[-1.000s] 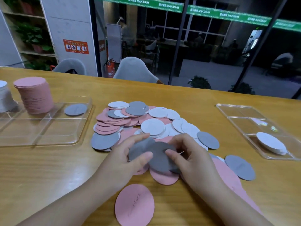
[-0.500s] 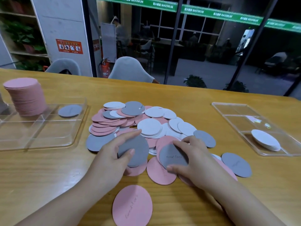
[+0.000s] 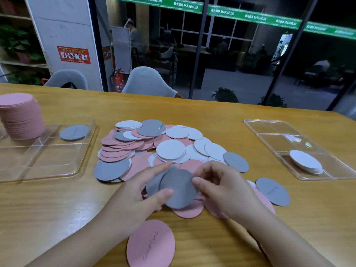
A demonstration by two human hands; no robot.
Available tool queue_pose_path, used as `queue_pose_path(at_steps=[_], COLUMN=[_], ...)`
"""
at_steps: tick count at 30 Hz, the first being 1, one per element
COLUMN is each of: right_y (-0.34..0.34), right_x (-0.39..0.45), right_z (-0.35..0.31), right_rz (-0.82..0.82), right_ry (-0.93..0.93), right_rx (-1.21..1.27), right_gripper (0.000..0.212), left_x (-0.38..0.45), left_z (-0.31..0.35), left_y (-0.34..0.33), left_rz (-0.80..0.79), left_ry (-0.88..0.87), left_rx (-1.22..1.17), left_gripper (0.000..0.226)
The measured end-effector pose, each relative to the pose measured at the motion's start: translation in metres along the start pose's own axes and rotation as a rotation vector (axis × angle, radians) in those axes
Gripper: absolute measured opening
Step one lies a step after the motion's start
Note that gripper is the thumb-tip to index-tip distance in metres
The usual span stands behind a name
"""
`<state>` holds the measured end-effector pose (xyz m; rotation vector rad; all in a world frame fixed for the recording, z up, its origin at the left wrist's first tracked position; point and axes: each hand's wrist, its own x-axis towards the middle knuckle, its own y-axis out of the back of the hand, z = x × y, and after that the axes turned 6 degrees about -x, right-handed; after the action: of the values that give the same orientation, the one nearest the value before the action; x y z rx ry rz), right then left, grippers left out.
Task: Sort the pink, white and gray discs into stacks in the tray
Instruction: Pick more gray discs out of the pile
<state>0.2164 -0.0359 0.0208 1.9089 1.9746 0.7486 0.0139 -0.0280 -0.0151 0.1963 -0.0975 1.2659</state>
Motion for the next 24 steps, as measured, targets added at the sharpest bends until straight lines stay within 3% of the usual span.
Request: queue_pose_path(at_steps=[2,5,11,15,20,24], right_y=[-0.005,-0.002,0.038,0.061,0.065,0.067], right_x=[-0.001,0.001,0.018,0.026,0.029,0.029], right_z=[0.0,0.006,0.036,0.061,0.077,0.076], right_rz=[-0.018,0.008,0.22,0.325,0.179,0.208], right_ry=[0.026,0.016,0.017,-0.118,-0.276,-0.262], right_rx=[0.017,-0.031,-0.528,-0.582,-0.645,-0.56], right_gripper=[0.022,0.024,0.014,0.023,0.056,0.048], left_x=[-0.001,-0.002,0.0,0.0,-0.001,-0.001], left_z=[0.001,-0.001,-0.001,-0.002,-0.001,-0.001], left_y=[-0.003,-0.003,-0.002,-0.003,-0.003,-0.003], left_rz=[-0.019,-0.016,-0.023,-0.029,-0.027,-0.017], left_ry=[-0.034,-0.002,0.034,0.041,0.039,0.05], left_rx=[0.032,0.064,0.087,0.076,0.081,0.063], left_gripper=[0.047,0.064,0.062,0.061,0.061,0.059])
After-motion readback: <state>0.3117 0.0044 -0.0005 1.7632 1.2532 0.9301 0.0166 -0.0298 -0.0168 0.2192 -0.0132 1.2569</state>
